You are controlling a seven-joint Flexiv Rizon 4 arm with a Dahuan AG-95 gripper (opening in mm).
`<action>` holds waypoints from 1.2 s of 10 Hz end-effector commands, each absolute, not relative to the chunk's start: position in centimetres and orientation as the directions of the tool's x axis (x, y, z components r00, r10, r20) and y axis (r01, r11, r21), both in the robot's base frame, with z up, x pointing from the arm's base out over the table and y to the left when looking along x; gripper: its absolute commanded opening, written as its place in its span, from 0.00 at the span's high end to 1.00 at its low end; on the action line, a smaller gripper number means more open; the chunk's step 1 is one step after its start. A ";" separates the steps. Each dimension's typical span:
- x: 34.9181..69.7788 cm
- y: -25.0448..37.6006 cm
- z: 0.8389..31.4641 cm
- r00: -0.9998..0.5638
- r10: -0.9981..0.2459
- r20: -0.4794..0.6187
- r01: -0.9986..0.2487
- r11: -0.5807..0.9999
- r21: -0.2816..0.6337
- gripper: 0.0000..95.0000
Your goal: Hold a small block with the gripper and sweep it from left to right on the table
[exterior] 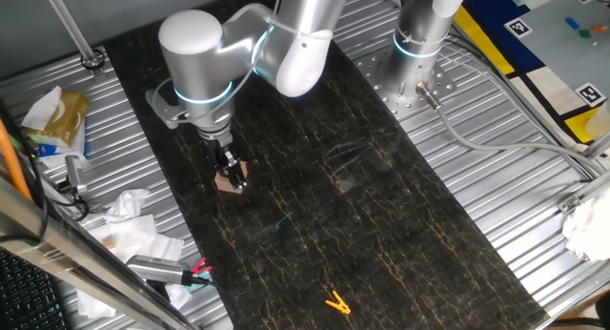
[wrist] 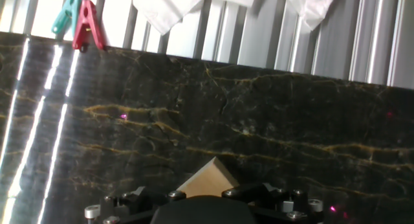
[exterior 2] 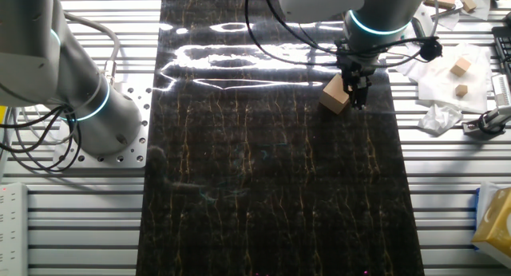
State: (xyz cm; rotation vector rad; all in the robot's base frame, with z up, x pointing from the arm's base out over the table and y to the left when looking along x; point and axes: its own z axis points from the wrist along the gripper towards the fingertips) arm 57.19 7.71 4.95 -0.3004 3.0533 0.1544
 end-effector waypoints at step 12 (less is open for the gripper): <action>56.6 11.3 3.8 -0.989 -0.121 -0.083 -0.130 0.985 0.110 0.00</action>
